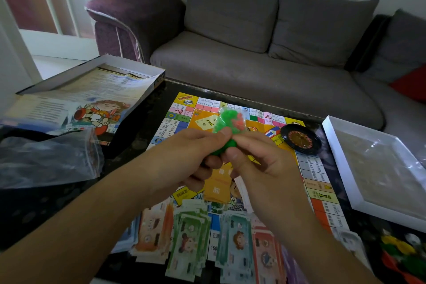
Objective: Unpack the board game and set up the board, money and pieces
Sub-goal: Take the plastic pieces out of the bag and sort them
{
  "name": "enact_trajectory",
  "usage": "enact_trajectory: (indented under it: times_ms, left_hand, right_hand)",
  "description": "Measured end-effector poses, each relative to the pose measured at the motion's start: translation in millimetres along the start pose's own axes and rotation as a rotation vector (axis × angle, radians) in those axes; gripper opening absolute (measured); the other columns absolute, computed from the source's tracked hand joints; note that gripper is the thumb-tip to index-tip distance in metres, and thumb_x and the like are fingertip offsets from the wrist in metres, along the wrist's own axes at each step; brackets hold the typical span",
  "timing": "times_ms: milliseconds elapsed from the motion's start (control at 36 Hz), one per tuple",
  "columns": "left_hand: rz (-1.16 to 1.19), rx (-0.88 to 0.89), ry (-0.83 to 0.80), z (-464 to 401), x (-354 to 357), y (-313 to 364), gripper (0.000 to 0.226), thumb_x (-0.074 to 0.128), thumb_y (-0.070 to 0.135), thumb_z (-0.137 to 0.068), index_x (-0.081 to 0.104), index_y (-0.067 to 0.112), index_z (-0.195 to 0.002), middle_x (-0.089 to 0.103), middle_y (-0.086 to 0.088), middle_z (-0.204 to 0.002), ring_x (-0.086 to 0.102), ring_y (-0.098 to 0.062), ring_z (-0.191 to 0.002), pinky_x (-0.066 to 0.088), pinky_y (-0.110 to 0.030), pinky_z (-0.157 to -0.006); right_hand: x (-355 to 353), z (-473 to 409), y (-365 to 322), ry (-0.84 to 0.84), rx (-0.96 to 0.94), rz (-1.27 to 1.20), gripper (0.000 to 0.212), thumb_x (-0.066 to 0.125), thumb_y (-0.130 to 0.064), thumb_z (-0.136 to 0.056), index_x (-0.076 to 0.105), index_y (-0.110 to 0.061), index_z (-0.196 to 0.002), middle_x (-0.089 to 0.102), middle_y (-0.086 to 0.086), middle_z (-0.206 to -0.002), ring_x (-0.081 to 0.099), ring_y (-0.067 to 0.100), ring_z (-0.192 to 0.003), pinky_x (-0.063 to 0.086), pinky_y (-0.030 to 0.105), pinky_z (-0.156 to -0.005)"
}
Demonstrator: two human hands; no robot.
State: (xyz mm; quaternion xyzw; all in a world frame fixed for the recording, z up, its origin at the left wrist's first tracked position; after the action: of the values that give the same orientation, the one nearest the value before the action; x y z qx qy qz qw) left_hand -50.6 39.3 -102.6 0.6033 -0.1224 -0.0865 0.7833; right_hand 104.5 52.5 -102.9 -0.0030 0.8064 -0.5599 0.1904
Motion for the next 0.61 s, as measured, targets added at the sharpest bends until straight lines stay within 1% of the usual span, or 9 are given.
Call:
enact_trajectory:
  times_ms: [56, 83, 167, 222, 278, 333, 389, 528, 611]
  left_hand:
    - [0.082, -0.004, -0.025, -1, -1, -1, 0.034, 0.048, 0.04, -0.107, 0.061, 0.009, -0.098, 0.039, 0.002, -0.069, 0.02, -0.013, -0.057, 0.016, -0.026, -0.05]
    - [0.113, -0.005, -0.04, -2, -2, -2, 0.032, 0.048, 0.036, -0.108, 0.062, 0.007, -0.101, 0.04, 0.001, -0.07, 0.021, -0.012, -0.056, 0.017, -0.025, -0.049]
    - [0.167, -0.001, -0.079, -3, -2, -3, 0.032, 0.05, 0.027, -0.105, 0.065, 0.001, -0.112, 0.043, 0.0, -0.071, 0.023, -0.011, -0.055, 0.019, -0.023, -0.046]
    - [0.167, 0.01, -0.106, -1, -1, -2, 0.028, 0.05, 0.025, -0.104, 0.063, 0.002, -0.11, 0.043, -0.001, -0.071, 0.022, -0.011, -0.055, 0.017, -0.024, -0.048]
    - [0.157, 0.017, -0.129, 1, 0, -1, 0.026, 0.049, 0.026, -0.103, 0.061, 0.003, -0.105, 0.041, -0.001, -0.071, 0.022, -0.011, -0.056, 0.015, -0.025, -0.051]
    - [0.133, 0.025, -0.139, 1, 1, 0, 0.026, 0.051, 0.029, -0.1, 0.06, 0.005, -0.095, 0.039, 0.001, -0.068, 0.022, -0.01, -0.055, 0.017, -0.024, -0.049]
    - [0.102, 0.028, -0.141, 1, 2, 1, 0.026, 0.052, 0.032, -0.097, 0.059, 0.007, -0.09, 0.037, 0.002, -0.066, 0.022, -0.01, -0.054, 0.02, -0.021, -0.047]
    - [0.01, 0.047, -0.133, 3, 3, 2, 0.029, 0.049, 0.03, -0.104, 0.06, 0.005, -0.095, 0.033, 0.001, -0.068, 0.021, -0.011, -0.056, 0.021, -0.022, -0.048]
    - [0.004, 0.049, -0.109, 3, 3, 3, 0.028, 0.047, 0.027, -0.106, 0.06, 0.003, -0.099, 0.033, 0.002, -0.067, 0.021, -0.012, -0.057, 0.019, -0.024, -0.051]
  right_hand:
    - [-4, -1, -1, -0.006, 0.011, -0.042, 0.024, 0.066, -0.012, -0.1, 0.081, -0.027, -0.111, 0.071, -0.01, -0.11, 0.067, 0.008, -0.085, 0.055, 0.022, -0.07]
    - [-6, -1, -1, -0.007, 0.013, -0.056, 0.025, 0.065, -0.011, -0.1, 0.081, -0.027, -0.111, 0.072, -0.009, -0.109, 0.066, 0.009, -0.081, 0.056, 0.023, -0.069]
    - [-10, -1, 2, -0.013, 0.024, -0.107, 0.027, 0.064, -0.009, -0.1, 0.082, -0.025, -0.112, 0.072, -0.005, -0.106, 0.066, 0.022, -0.076, 0.06, 0.032, -0.069]
    - [-11, 0, 2, -0.03, 0.019, -0.118, 0.027, 0.063, -0.009, -0.1, 0.081, -0.024, -0.114, 0.073, -0.003, -0.105, 0.065, 0.03, -0.08, 0.061, 0.037, -0.071]
    - [-12, 0, 0, -0.055, 0.014, -0.122, 0.027, 0.062, -0.009, -0.101, 0.081, -0.023, -0.116, 0.073, -0.002, -0.104, 0.065, 0.034, -0.083, 0.06, 0.042, -0.072]
    - [-14, 0, 0, -0.069, 0.012, -0.109, 0.028, 0.063, -0.009, -0.101, 0.08, -0.023, -0.117, 0.073, -0.003, -0.106, 0.065, 0.033, -0.083, 0.06, 0.04, -0.072]
    - [-15, 0, 0, -0.071, 0.006, -0.09, 0.028, 0.063, -0.008, -0.1, 0.08, -0.023, -0.117, 0.073, -0.003, -0.111, 0.066, 0.03, -0.083, 0.06, 0.038, -0.071]
    - [-17, 1, 0, -0.068, -0.014, -0.064, 0.029, 0.063, -0.006, -0.1, 0.08, -0.023, -0.117, 0.073, -0.005, -0.115, 0.067, 0.023, -0.083, 0.06, 0.032, -0.071]
    - [-16, 1, -2, -0.069, -0.041, -0.025, 0.033, 0.062, -0.006, -0.101, 0.079, -0.027, -0.12, 0.074, -0.012, -0.12, 0.07, 0.015, -0.097, 0.058, 0.028, -0.071]
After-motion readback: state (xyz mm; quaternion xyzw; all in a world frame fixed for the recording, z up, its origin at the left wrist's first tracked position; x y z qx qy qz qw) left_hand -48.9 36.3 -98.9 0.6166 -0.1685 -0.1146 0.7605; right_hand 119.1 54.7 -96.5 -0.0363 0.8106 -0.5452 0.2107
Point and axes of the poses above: each hand's wrist, its own z-axis away from the middle knuckle, its own x-axis out of the palm, y = z × x, the point moved 4 cm from there along -z, towards the middle knuckle
